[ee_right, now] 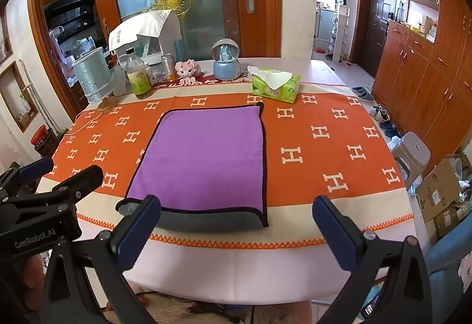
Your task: Fold towel
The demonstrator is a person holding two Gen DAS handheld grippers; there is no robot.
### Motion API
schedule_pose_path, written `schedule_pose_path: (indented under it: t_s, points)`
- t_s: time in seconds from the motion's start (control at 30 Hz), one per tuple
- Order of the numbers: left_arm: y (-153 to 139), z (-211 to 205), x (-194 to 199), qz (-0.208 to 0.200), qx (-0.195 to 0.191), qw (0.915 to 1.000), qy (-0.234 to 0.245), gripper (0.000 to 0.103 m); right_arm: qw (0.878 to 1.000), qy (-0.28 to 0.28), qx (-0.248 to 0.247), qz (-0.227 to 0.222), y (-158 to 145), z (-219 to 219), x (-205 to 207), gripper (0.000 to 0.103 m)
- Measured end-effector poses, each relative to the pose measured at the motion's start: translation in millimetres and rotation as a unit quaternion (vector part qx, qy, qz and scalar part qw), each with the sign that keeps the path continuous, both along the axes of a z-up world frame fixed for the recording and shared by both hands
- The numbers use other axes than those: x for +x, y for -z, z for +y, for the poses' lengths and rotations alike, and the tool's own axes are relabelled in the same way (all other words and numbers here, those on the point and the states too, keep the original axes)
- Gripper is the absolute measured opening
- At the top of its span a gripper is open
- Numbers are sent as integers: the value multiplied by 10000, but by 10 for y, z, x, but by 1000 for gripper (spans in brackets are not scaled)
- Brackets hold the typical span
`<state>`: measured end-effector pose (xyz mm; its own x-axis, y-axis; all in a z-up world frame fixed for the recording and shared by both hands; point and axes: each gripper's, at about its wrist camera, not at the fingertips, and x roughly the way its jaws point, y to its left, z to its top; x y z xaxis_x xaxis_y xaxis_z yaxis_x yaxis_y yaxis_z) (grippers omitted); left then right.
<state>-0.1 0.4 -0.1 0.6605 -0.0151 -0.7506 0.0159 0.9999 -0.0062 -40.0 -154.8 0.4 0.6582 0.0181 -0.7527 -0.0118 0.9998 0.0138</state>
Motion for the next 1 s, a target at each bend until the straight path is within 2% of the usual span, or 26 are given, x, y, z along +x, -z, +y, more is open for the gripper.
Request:
schedule_pose_path:
  t_s: [1.0]
  points:
    - [51,-3,-1,92,18,10000,12,102,10000,-2,-44,-10,0,40,12,103]
